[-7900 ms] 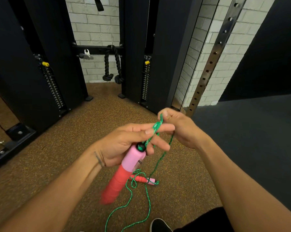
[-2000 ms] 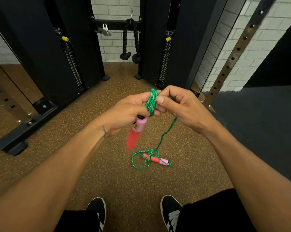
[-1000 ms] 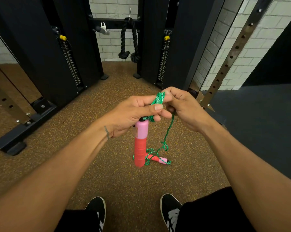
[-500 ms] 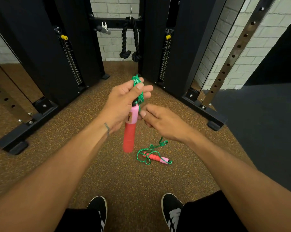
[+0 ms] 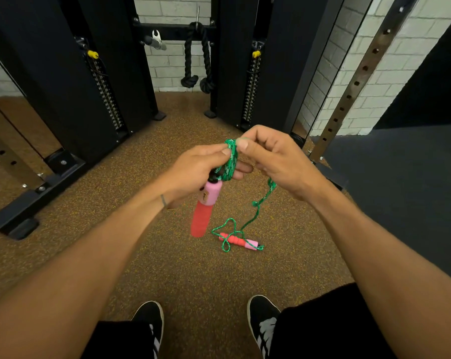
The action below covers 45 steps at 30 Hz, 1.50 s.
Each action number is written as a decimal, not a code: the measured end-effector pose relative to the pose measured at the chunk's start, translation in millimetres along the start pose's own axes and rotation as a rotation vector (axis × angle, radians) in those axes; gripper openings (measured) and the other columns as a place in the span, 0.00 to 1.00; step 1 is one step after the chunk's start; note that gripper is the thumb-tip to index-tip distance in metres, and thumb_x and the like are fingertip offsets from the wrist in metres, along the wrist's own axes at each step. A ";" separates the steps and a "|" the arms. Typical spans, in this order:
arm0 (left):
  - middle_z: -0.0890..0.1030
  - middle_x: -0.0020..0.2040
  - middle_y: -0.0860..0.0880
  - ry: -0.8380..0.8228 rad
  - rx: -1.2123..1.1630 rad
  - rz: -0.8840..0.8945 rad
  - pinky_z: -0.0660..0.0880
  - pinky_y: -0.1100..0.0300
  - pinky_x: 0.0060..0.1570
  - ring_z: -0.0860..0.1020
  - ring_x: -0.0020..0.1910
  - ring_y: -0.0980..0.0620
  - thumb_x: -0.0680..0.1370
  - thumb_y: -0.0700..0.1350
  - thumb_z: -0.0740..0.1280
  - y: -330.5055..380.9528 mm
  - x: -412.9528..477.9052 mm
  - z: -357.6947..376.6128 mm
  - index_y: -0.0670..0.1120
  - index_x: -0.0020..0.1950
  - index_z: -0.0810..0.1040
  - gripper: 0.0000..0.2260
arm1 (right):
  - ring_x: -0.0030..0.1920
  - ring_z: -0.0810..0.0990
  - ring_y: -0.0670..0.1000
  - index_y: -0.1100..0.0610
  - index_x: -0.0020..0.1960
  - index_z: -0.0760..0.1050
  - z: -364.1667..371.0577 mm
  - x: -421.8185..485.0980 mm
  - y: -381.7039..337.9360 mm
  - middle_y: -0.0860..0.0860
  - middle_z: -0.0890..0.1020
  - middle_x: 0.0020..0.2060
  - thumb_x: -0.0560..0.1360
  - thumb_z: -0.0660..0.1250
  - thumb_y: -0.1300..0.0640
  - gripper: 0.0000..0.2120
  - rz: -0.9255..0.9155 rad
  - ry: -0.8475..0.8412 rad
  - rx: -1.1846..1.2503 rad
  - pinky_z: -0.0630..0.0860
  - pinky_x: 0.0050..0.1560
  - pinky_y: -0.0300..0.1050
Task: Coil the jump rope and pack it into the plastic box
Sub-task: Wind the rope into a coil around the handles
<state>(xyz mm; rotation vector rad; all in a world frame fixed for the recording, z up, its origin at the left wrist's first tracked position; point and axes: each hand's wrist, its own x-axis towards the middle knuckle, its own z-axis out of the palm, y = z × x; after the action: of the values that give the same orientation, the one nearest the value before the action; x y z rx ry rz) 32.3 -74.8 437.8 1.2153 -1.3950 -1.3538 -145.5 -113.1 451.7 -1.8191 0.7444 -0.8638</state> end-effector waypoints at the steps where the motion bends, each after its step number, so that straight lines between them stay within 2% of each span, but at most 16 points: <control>1: 0.86 0.52 0.42 -0.031 -0.053 -0.005 0.78 0.62 0.51 0.85 0.48 0.50 0.83 0.41 0.56 0.4 0.2 -0.1 0.42 0.63 0.77 0.13 | 0.27 0.74 0.36 0.64 0.50 0.75 -1.9 1.1 2.1 0.37 0.77 0.26 0.82 0.63 0.62 0.05 -0.013 0.020 -0.032 0.67 0.30 0.26; 4: 0.85 0.56 0.44 -0.167 0.016 0.016 0.76 0.61 0.57 0.83 0.52 0.52 0.82 0.43 0.60 1.6 -1.2 -3.6 0.42 0.67 0.74 0.15 | 0.30 0.74 0.35 0.59 0.48 0.75 -5.5 3.3 4.1 0.39 0.77 0.31 0.82 0.63 0.61 0.05 -0.036 0.059 -0.086 0.68 0.33 0.27; 7: 0.84 0.58 0.47 -0.234 0.089 0.018 0.75 0.64 0.55 0.81 0.51 0.57 0.81 0.40 0.61 1.7 -2.0 -6.1 0.44 0.69 0.73 0.16 | 0.31 0.75 0.35 0.62 0.49 0.75 -6.7 3.7 4.5 0.48 0.77 0.38 0.82 0.63 0.62 0.04 -0.036 0.063 -0.110 0.69 0.34 0.27; 12: 0.84 0.59 0.46 -0.267 0.130 -0.013 0.74 0.63 0.57 0.81 0.51 0.56 0.82 0.40 0.61 1.2 -0.4 -5.4 0.45 0.72 0.70 0.18 | 0.29 0.75 0.36 0.64 0.49 0.73 -7.9 5.3 5.2 0.53 0.76 0.37 0.81 0.64 0.63 0.04 -0.011 0.108 -0.044 0.70 0.32 0.27; 16: 0.84 0.59 0.46 -0.274 0.099 -0.001 0.74 0.65 0.56 0.80 0.49 0.59 0.81 0.40 0.62 2.6 -0.5 -2.2 0.45 0.73 0.69 0.19 | 0.28 0.76 0.37 0.60 0.47 0.74 -10.3 6.0 7.6 0.50 0.77 0.36 0.82 0.63 0.60 0.06 0.033 0.118 -0.044 0.69 0.31 0.28; 20: 0.84 0.57 0.47 -0.270 0.053 0.001 0.74 0.67 0.54 0.80 0.48 0.60 0.80 0.39 0.63 3.4 -2.0 -2.7 0.46 0.73 0.68 0.21 | 0.30 0.67 0.45 0.53 0.47 0.76 -13.9 8.5 20.2 0.43 0.79 0.32 0.83 0.61 0.55 0.09 0.089 0.082 0.016 0.62 0.32 0.40; 21: 0.84 0.57 0.47 -0.271 0.040 0.002 0.74 0.67 0.54 0.80 0.47 0.59 0.79 0.40 0.63 3.3 -2.7 -2.6 0.46 0.74 0.68 0.22 | 0.31 0.66 0.47 0.53 0.47 0.77 -15.0 9.4 22.9 0.44 0.78 0.32 0.84 0.60 0.54 0.10 0.109 0.074 0.037 0.63 0.32 0.41; 24: 0.85 0.56 0.46 -0.268 -0.024 0.005 0.74 0.67 0.54 0.79 0.46 0.59 0.77 0.43 0.64 3.1 -3.4 -2.4 0.47 0.73 0.69 0.24 | 0.33 0.66 0.45 0.51 0.46 0.79 -15.0 11.2 29.6 0.55 0.73 0.37 0.84 0.59 0.53 0.13 0.153 0.063 0.118 0.65 0.35 0.40; 27: 0.85 0.54 0.47 -0.262 -0.074 0.021 0.74 0.67 0.54 0.79 0.44 0.60 0.76 0.42 0.64 3.6 -4.0 -0.3 0.48 0.71 0.71 0.22 | 0.34 0.66 0.46 0.53 0.45 0.80 -13.0 14.4 38.8 0.58 0.71 0.41 0.83 0.60 0.55 0.13 0.185 0.034 0.162 0.64 0.36 0.41; 29: 0.86 0.52 0.48 -0.240 -0.116 0.043 0.74 0.69 0.50 0.79 0.43 0.61 0.75 0.42 0.64 5.4 -3.8 0.2 0.48 0.69 0.73 0.21 | 0.35 0.67 0.48 0.55 0.47 0.80 -11.3 16.2 45.9 0.58 0.72 0.41 0.83 0.60 0.56 0.12 0.205 0.018 0.169 0.65 0.36 0.42; 31: 0.86 0.52 0.49 -0.199 -0.197 0.069 0.74 0.69 0.48 0.79 0.41 0.61 0.75 0.41 0.63 7.3 -2.6 -1.7 0.47 0.68 0.73 0.21 | 0.33 0.67 0.47 0.59 0.52 0.79 -8.7 16.5 51.7 0.56 0.73 0.36 0.84 0.59 0.54 0.13 0.244 -0.019 0.118 0.65 0.34 0.41; 33: 0.86 0.52 0.48 -0.145 -0.264 0.103 0.75 0.68 0.49 0.80 0.41 0.60 0.75 0.40 0.63 9.8 -1.9 -3.8 0.47 0.68 0.73 0.21 | 0.30 0.67 0.45 0.59 0.50 0.76 -4.2 14.7 55.9 0.49 0.72 0.31 0.84 0.57 0.51 0.15 0.301 -0.082 0.068 0.65 0.32 0.41; 36: 0.86 0.53 0.48 -0.041 -0.299 0.148 0.76 0.67 0.48 0.81 0.43 0.60 0.77 0.38 0.62 12.5 0.3 -6.8 0.47 0.68 0.73 0.19 | 0.28 0.68 0.46 0.52 0.45 0.75 5.5 8.9 58.4 0.47 0.72 0.29 0.83 0.55 0.42 0.18 0.427 -0.206 0.078 0.66 0.31 0.42; 39: 0.85 0.55 0.49 0.071 -0.318 0.176 0.75 0.67 0.53 0.82 0.47 0.60 0.80 0.38 0.61 13.1 5.0 -14.1 0.48 0.70 0.72 0.18 | 0.28 0.67 0.45 0.50 0.44 0.74 17.3 1.1 59.6 0.47 0.72 0.30 0.81 0.54 0.38 0.19 0.527 -0.359 0.019 0.62 0.30 0.42; 42: 0.85 0.56 0.51 0.158 -0.170 0.155 0.75 0.65 0.57 0.81 0.52 0.59 0.81 0.39 0.62 8.8 7.6 -20.6 0.48 0.73 0.69 0.19 | 0.26 0.65 0.42 0.52 0.48 0.75 26.4 -4.8 45.7 0.46 0.68 0.30 0.83 0.56 0.45 0.14 0.538 -0.505 0.055 0.62 0.27 0.37; 45: 0.83 0.57 0.53 0.201 -0.006 0.128 0.73 0.61 0.63 0.81 0.56 0.57 0.81 0.40 0.62 -0.4 8.2 -26.4 0.47 0.74 0.68 0.20 | 0.26 0.66 0.39 0.57 0.52 0.77 27.8 -8.5 19.6 0.40 0.71 0.26 0.84 0.59 0.55 0.09 0.400 -0.597 0.094 0.63 0.28 0.32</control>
<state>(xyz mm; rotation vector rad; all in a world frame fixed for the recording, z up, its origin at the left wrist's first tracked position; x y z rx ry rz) 56.5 -88.1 439.1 1.2012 -1.3020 -1.1156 -129.9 -99.6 423.4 -1.6385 0.6280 -0.0769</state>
